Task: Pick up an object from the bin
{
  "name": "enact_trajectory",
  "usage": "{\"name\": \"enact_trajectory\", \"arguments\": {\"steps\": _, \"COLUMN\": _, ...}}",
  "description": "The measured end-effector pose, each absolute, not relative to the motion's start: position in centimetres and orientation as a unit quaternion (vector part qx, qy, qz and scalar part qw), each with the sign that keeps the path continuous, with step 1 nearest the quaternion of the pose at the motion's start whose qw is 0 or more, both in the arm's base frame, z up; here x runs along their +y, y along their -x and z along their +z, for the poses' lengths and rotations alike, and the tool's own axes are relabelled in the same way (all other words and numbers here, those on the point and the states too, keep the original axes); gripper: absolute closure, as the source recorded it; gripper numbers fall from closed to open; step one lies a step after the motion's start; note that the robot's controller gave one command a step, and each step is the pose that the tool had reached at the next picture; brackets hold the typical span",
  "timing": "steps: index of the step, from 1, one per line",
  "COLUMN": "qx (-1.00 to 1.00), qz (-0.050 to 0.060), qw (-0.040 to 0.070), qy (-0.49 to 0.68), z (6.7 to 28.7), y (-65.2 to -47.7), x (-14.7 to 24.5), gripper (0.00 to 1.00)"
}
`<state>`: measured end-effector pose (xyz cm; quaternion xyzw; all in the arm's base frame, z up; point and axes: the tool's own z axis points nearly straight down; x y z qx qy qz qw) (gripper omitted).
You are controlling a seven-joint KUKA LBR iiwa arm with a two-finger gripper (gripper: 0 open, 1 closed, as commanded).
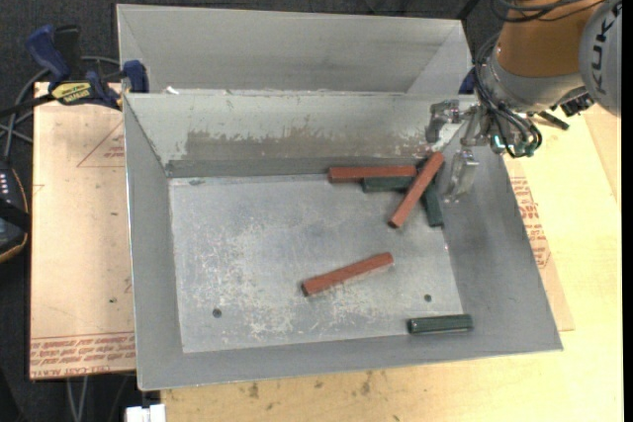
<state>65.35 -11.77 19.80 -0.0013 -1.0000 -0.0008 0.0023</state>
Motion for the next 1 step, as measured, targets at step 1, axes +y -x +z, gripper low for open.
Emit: {"name": "enact_trajectory", "arguments": {"steps": 1, "qx": -0.996, "qz": -0.002, "qw": 0.002, "qy": -0.090, "z": 7.79, "y": -57.52, "x": -9.47, "gripper": 0.00}}
